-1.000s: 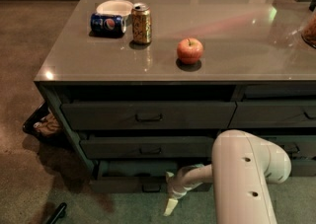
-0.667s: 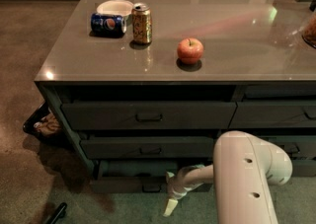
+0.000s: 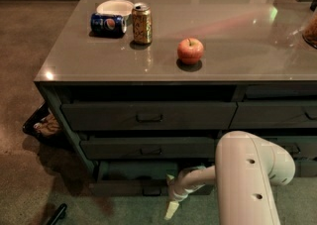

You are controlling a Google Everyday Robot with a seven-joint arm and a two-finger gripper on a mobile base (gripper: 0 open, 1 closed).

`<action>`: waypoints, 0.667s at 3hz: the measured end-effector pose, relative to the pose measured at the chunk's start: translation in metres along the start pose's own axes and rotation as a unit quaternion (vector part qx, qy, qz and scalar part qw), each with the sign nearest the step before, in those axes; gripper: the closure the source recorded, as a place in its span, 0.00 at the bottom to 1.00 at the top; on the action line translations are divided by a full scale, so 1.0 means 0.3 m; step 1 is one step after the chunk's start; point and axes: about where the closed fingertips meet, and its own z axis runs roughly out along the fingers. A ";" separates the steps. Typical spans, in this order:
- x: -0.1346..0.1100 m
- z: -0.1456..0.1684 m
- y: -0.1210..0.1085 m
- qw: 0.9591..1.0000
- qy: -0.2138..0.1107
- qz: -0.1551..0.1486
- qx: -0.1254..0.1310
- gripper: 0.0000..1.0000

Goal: Open bottom drawer

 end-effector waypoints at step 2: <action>0.008 -0.017 0.090 1.000 -0.002 0.025 -0.018 0.00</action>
Offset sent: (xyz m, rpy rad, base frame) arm -0.0242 -0.0015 0.0003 0.0076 0.0438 -0.0255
